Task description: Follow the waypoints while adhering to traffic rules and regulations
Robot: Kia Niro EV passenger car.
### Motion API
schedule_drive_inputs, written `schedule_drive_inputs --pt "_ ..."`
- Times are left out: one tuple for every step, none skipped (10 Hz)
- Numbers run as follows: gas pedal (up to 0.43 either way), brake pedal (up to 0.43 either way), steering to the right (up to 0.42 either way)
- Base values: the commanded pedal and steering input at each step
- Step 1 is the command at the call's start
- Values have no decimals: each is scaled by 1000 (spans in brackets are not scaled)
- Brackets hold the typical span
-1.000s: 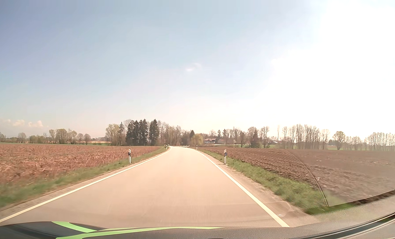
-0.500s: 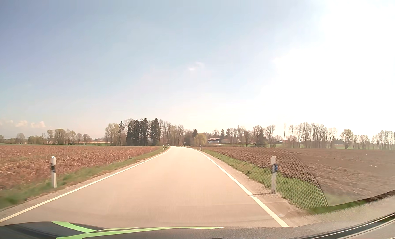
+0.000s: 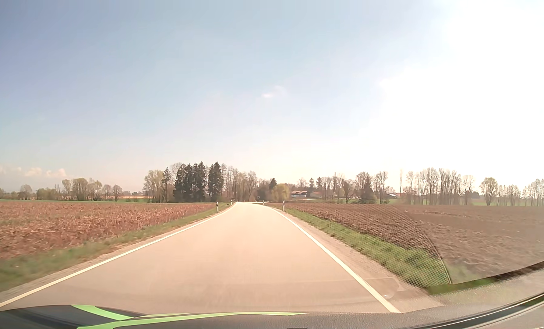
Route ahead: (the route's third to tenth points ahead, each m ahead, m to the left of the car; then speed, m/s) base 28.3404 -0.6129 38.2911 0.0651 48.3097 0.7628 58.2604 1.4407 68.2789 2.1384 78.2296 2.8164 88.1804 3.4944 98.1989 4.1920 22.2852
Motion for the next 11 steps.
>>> schedule_drive_inputs --pt "240 0 -7" --pt "240 0 -7" --pt "240 0 -7" --pt "240 0 -7" --pt "240 0 -7" --pt "240 0 -7" --pt "240 0 -7" --pt "240 0 -7" --pt "240 0 -8" --pt "240 0 -9" --pt "240 0 -10"
